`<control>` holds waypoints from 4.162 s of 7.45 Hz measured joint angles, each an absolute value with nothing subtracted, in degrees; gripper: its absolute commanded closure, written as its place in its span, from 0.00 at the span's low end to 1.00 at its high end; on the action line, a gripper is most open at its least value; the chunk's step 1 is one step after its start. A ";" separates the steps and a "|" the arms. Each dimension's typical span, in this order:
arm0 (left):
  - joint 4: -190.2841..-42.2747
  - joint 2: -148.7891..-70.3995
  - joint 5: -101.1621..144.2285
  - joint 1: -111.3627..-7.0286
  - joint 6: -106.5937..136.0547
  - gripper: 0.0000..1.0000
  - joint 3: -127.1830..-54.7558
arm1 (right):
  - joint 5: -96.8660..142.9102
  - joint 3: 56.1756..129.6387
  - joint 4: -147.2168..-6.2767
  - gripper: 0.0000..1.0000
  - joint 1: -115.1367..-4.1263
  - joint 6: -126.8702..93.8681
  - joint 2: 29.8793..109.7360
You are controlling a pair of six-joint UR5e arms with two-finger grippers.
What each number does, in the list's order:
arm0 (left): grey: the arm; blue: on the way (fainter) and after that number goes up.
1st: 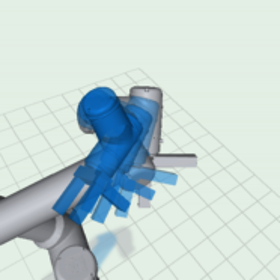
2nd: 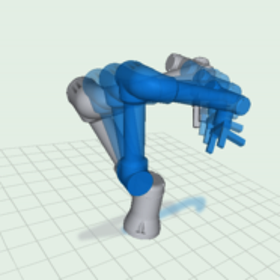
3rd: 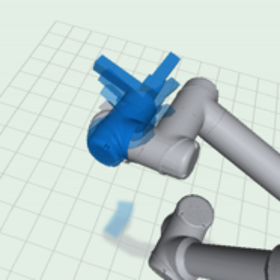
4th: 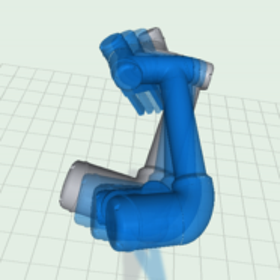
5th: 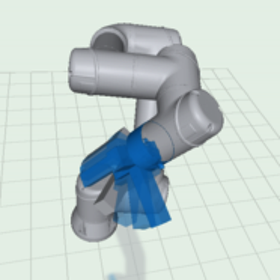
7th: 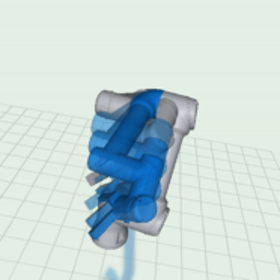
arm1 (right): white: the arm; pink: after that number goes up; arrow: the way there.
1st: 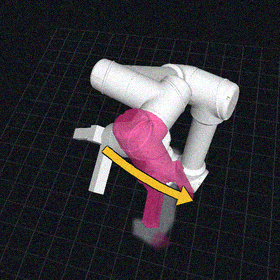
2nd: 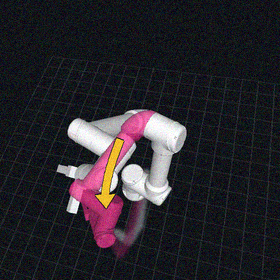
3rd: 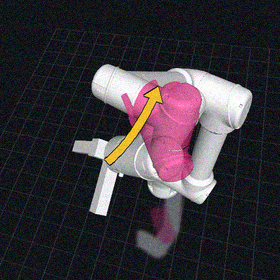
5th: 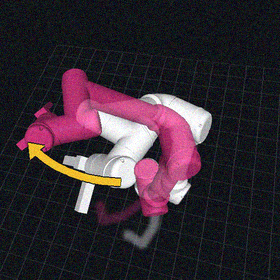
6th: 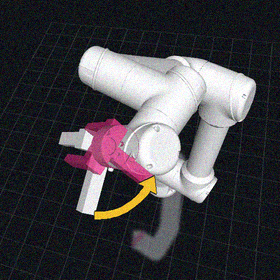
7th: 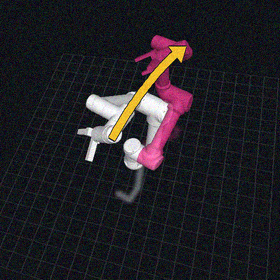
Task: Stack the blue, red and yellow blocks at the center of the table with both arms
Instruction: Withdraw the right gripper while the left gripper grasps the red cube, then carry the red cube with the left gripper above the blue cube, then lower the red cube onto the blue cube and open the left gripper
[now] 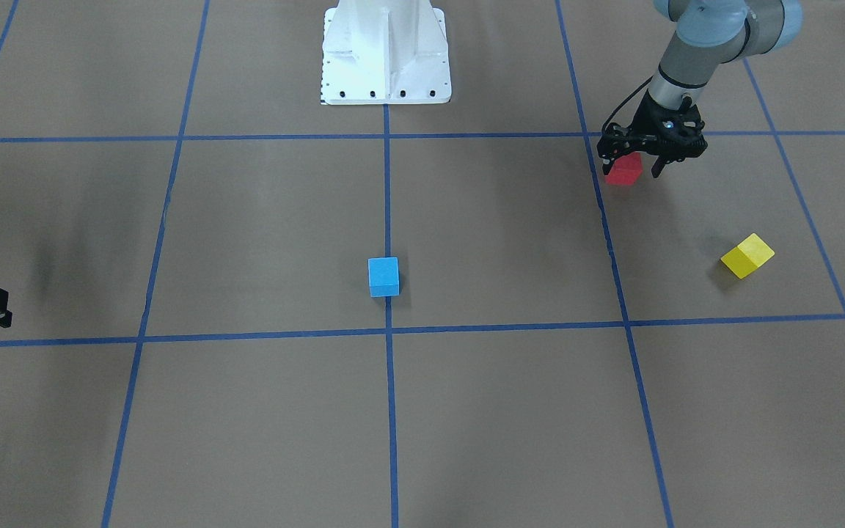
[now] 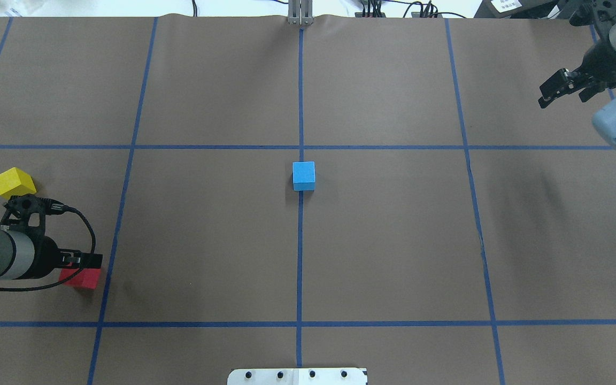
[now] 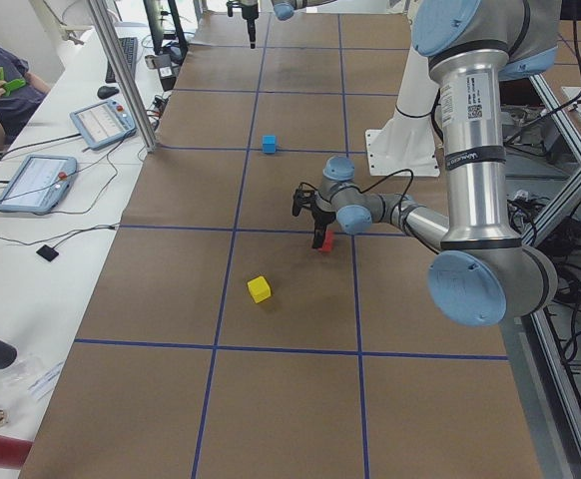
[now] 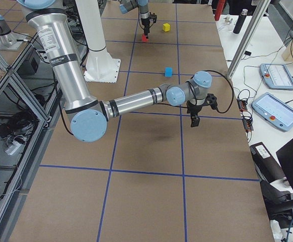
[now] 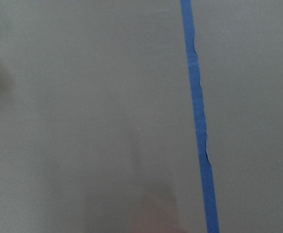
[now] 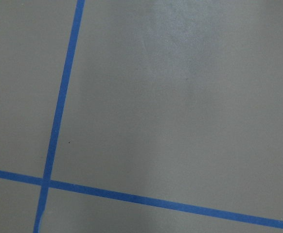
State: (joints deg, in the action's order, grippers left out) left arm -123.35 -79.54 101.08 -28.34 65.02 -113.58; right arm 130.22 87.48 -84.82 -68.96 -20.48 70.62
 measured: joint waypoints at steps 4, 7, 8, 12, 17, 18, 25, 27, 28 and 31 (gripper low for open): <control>-124.24 -79.54 101.62 -27.81 65.24 1.00 -113.04 | 130.53 88.30 -85.38 0.00 -69.26 -20.56 70.75; -123.12 -79.65 107.17 -29.09 65.30 1.00 -115.75 | 130.90 88.41 -85.43 0.00 -69.82 -20.57 70.83; -122.48 -80.09 109.40 -30.45 65.30 1.00 -116.62 | 130.94 88.41 -85.43 0.00 -69.99 -20.57 70.84; -96.01 -101.59 114.80 -36.82 65.05 1.00 -119.56 | 130.96 90.23 -85.35 0.00 -70.65 -20.57 73.20; -76.06 -137.21 111.64 -36.26 65.75 1.00 -98.70 | 130.90 96.70 -84.78 0.00 -74.66 -18.63 82.98; -79.92 -141.04 111.54 -36.13 66.42 1.00 -91.96 | 131.11 96.45 -84.99 0.00 -76.92 -16.26 83.90; -91.71 -149.86 109.17 -34.80 68.58 1.00 -72.65 | 135.85 95.75 -84.91 0.00 -82.22 -11.52 87.92; -93.42 -149.79 108.78 -34.74 68.57 1.00 -71.28 | 135.95 95.73 -84.88 0.00 -82.26 -11.51 87.95; -93.65 -149.74 108.74 -34.66 68.61 1.00 -71.11 | 135.96 95.75 -84.85 0.00 -82.26 -11.53 87.93; -93.97 -149.17 108.72 -34.42 68.64 1.00 -71.06 | 135.97 95.73 -84.89 0.00 -82.27 -11.67 87.87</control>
State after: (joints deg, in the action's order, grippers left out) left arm -93.97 -149.17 108.72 -34.42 68.64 -71.06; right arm 135.97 95.73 -84.89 -82.27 -11.67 87.87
